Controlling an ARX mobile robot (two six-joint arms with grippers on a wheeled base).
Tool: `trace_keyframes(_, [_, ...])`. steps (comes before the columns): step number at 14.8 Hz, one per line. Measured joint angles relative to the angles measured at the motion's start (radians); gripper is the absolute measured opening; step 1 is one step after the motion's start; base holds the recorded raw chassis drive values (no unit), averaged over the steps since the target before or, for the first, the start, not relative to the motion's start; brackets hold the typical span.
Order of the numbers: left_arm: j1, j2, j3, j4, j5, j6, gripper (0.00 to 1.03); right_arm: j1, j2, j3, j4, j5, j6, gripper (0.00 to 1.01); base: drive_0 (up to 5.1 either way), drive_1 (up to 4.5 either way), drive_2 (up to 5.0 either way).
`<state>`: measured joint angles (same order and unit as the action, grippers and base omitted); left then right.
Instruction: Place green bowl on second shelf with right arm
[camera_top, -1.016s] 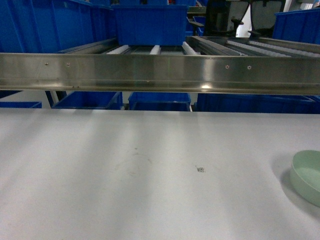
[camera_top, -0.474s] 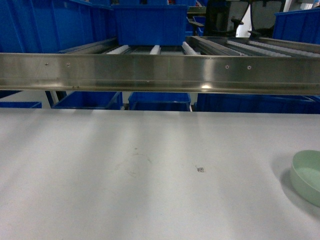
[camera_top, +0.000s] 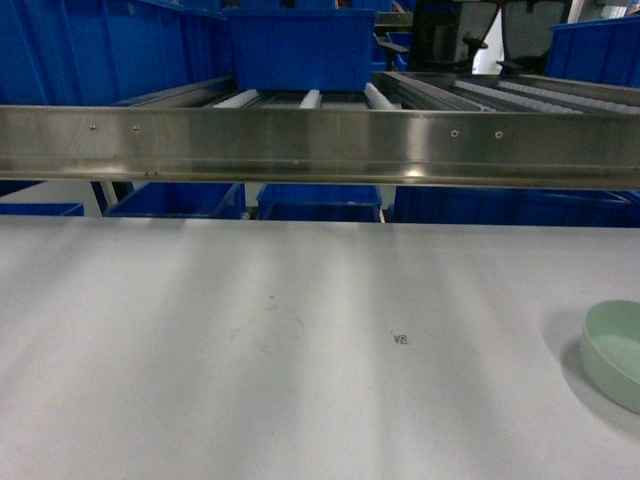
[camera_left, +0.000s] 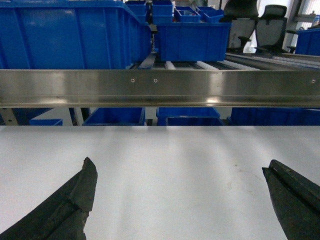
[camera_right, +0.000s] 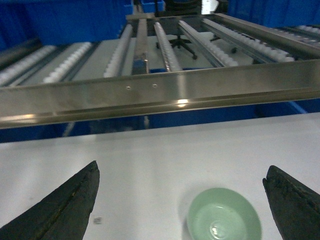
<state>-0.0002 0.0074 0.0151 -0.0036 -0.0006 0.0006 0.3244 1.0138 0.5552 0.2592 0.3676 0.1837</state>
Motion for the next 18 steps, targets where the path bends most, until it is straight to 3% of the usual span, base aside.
trace_keyframes(1, [0.0,0.0,0.0,0.0,0.0,0.0,0.98,0.01,0.035,0.015,-0.002,0.061,-0.042,0.98,0.0,0.0,0.0])
trace_keyframes(3, [0.0,0.0,0.0,0.0,0.0,0.0,0.98,0.016,0.025,0.015,0.003,0.069,-0.073,0.98,0.0,0.0,0.0])
trace_keyframes(5, [0.0,0.0,0.0,0.0,0.0,0.0,0.98,0.003,0.026,0.019,-0.033,0.058,-0.071,0.98,0.0,0.0,0.0])
trace_keyframes(6, [0.0,0.0,0.0,0.0,0.0,0.0,0.98,-0.08,0.082,0.046,-0.101,-0.054,-0.044,0.98,0.0,0.0,0.0])
trace_keyframes(7, [0.0,0.0,0.0,0.0,0.0,0.0,0.98,-0.214,0.206,0.111,-0.107,-0.155,-0.035,0.98,0.0,0.0,0.0])
trace_keyframes(8, [0.0,0.0,0.0,0.0,0.0,0.0,0.98,-0.34,0.361,0.187,-0.068,-0.178,-0.057,0.98,0.0,0.0,0.0])
trace_keyframes(9, [0.0,0.0,0.0,-0.001,0.0,0.0,0.98,-0.435,0.494,0.239,-0.06,-0.204,-0.083,0.98,0.0,0.0,0.0])
trace_keyframes(10, [0.0,0.0,0.0,0.0,0.0,0.0,0.98,-0.497,0.599,0.26,-0.071,-0.244,-0.096,0.98,0.0,0.0,0.0])
trace_keyframes(12, [0.0,0.0,0.0,0.0,0.0,0.0,0.98,-0.522,0.721,0.289,-0.106,-0.284,-0.093,0.98,0.0,0.0,0.0])
trace_keyframes(16, [0.0,0.0,0.0,-0.001,0.0,0.0,0.98,-0.486,0.824,0.359,-0.154,-0.311,-0.034,0.98,0.0,0.0,0.0])
trace_keyframes(18, [0.0,0.0,0.0,0.0,0.0,0.0,0.98,-0.475,0.877,0.354,-0.152,-0.274,-0.023,0.98,0.0,0.0,0.0])
